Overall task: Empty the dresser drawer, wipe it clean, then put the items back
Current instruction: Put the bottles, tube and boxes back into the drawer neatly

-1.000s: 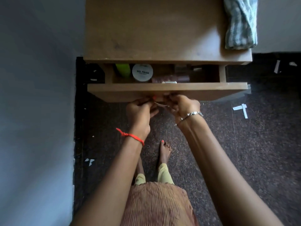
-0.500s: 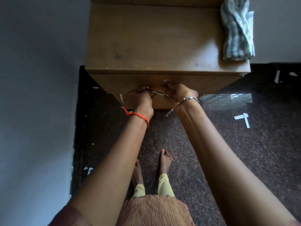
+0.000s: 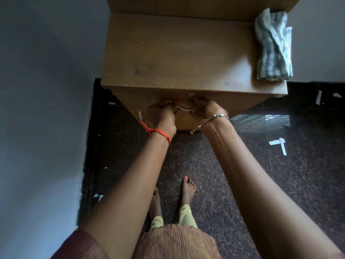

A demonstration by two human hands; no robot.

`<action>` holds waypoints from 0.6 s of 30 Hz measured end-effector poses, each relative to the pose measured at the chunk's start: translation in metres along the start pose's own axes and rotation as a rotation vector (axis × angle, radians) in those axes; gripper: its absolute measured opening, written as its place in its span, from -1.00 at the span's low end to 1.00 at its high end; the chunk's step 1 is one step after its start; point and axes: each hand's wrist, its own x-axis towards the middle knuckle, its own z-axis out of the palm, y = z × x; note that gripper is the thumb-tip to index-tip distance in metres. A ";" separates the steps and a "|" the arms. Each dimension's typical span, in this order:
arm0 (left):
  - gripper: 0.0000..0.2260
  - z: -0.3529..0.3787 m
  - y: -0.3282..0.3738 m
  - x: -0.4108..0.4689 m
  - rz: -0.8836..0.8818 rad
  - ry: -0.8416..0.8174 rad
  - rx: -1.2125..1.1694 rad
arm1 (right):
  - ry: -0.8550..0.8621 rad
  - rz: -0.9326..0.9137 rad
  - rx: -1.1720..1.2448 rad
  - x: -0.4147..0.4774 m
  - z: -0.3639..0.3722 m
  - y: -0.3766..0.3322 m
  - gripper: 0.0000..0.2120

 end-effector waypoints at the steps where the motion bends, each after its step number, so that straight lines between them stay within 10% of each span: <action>1: -0.71 -0.001 -0.001 0.000 0.013 -0.001 0.000 | -0.005 -0.002 0.000 -0.002 0.000 0.000 -0.88; 6: -0.68 -0.013 0.000 -0.003 0.124 0.037 0.186 | 0.102 -0.067 0.003 -0.019 0.001 -0.002 -0.80; 11: -0.83 -0.043 0.023 -0.033 0.241 -0.041 0.586 | 0.166 -0.222 -0.507 -0.033 0.006 0.021 -0.94; 18: -0.91 -0.127 0.075 -0.064 0.515 -0.069 0.957 | -0.225 -0.627 -1.305 -0.122 0.042 0.054 -0.82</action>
